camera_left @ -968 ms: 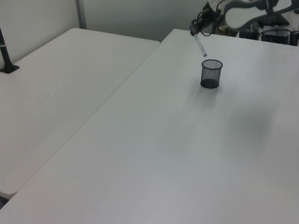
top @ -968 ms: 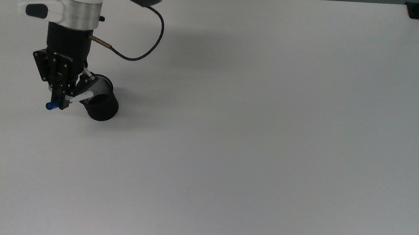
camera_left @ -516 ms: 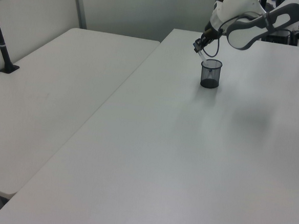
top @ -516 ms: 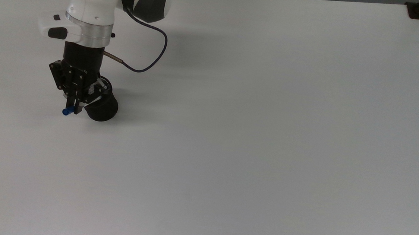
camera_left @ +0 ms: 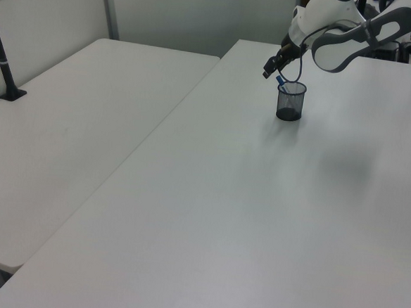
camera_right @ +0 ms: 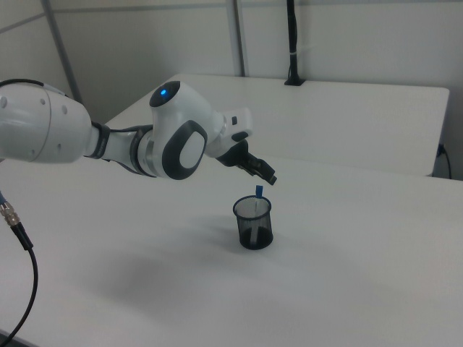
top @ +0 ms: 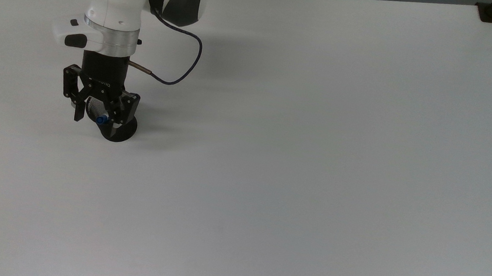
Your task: Insert the marker
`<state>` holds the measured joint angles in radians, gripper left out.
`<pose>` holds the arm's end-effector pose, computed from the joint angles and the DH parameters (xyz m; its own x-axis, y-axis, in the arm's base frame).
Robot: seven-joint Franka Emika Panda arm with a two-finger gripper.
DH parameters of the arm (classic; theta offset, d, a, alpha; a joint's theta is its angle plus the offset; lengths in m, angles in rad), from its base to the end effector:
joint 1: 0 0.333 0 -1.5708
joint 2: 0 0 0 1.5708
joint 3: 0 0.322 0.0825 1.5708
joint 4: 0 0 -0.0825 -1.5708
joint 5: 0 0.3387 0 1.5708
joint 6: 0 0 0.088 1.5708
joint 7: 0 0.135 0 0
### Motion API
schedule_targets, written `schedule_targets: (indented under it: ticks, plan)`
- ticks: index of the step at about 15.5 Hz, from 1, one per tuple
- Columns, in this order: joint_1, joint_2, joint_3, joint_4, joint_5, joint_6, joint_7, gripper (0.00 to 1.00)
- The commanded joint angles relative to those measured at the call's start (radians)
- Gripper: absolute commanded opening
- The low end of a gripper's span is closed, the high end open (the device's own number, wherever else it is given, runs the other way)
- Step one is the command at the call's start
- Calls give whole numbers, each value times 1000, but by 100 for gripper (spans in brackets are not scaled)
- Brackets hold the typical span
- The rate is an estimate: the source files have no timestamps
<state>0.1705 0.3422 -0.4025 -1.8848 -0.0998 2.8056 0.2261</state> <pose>0.6386 -0.1213 0.4176 0.7829 -0.2245 0.5802 -0.3308 -0.9401 0.0826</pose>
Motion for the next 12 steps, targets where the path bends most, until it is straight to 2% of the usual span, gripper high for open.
schedule_targets:
  ticks: [1,3,5,6,8,10,11,12]
  plan:
    - [55,-112,-4,-19,-23,-168,59,100]
    - [70,-162,8,25,-21,-367,59,100]
    - [98,-190,25,116,-21,-667,53,100]
    - [95,-198,62,169,-20,-821,50,100]
    - [84,-207,137,240,-15,-1030,47,100]
    - [72,-247,192,240,-9,-1103,45,100]
    - [38,-262,238,242,-8,-1133,42,100]
    - [-23,-270,308,245,-5,-1165,30,100]
